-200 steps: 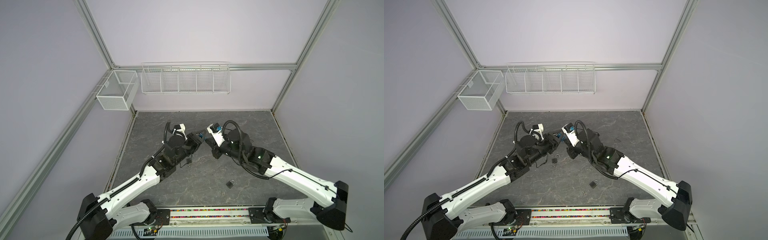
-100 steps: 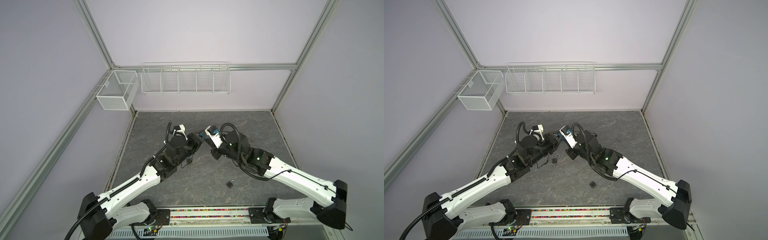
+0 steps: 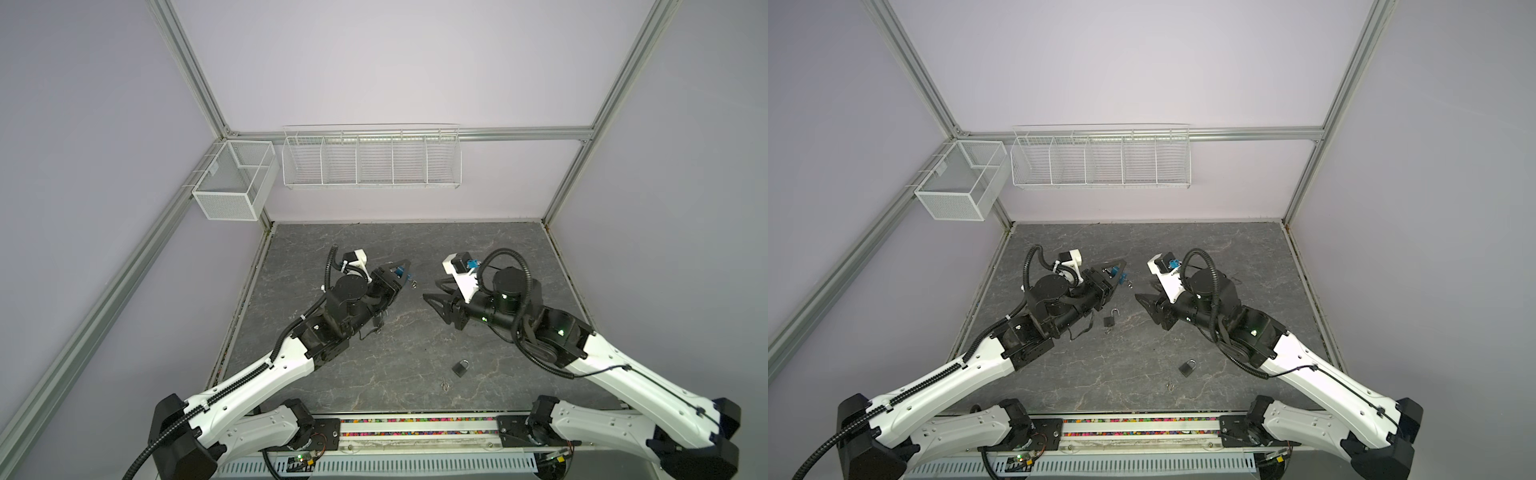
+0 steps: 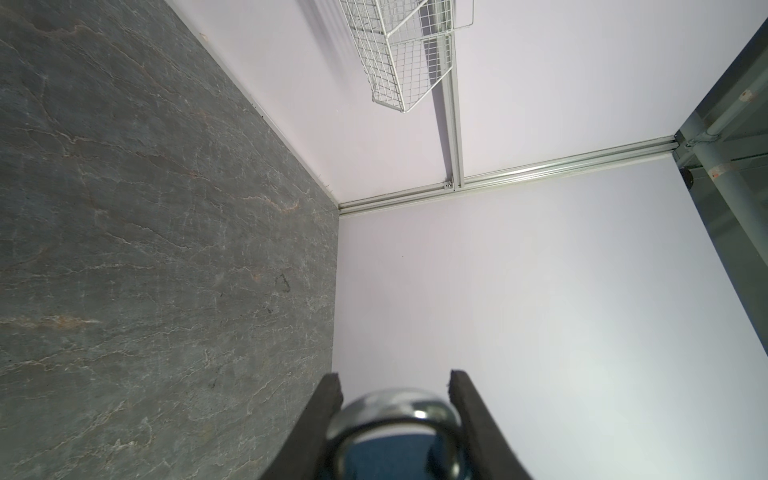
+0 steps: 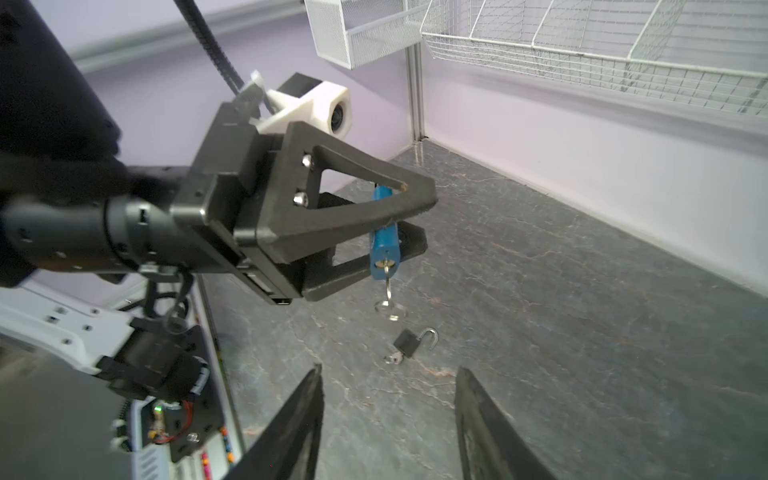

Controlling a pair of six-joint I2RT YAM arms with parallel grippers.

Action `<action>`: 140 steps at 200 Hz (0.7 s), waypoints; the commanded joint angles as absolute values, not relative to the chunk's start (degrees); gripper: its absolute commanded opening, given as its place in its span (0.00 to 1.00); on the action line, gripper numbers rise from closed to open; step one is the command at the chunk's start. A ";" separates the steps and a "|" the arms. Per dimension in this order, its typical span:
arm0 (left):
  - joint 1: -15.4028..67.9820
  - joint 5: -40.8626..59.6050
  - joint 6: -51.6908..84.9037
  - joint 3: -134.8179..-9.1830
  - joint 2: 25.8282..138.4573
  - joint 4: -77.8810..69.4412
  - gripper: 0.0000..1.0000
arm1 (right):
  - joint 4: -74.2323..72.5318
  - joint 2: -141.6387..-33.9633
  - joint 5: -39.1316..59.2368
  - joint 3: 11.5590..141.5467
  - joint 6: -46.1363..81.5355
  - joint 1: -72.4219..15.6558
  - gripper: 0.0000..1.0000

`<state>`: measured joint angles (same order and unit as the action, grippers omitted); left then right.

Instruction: Unlock with the key

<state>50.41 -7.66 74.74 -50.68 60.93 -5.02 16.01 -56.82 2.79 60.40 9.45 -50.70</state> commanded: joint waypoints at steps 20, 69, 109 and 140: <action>50.54 -5.78 70.18 -49.02 58.30 -10.91 0.00 | 12.18 -53.90 16.34 56.63 21.15 -47.32 0.58; 50.54 0.97 65.17 -44.95 58.32 -21.80 0.00 | 9.19 -54.43 19.24 55.28 22.49 -47.34 0.55; 50.54 4.86 61.15 -42.03 57.07 -27.02 0.00 | 11.74 -53.87 11.96 54.66 15.34 -48.68 0.47; 50.62 4.60 60.70 -41.40 56.73 -26.76 0.00 | 11.34 -54.98 -3.44 55.20 7.18 -54.20 0.38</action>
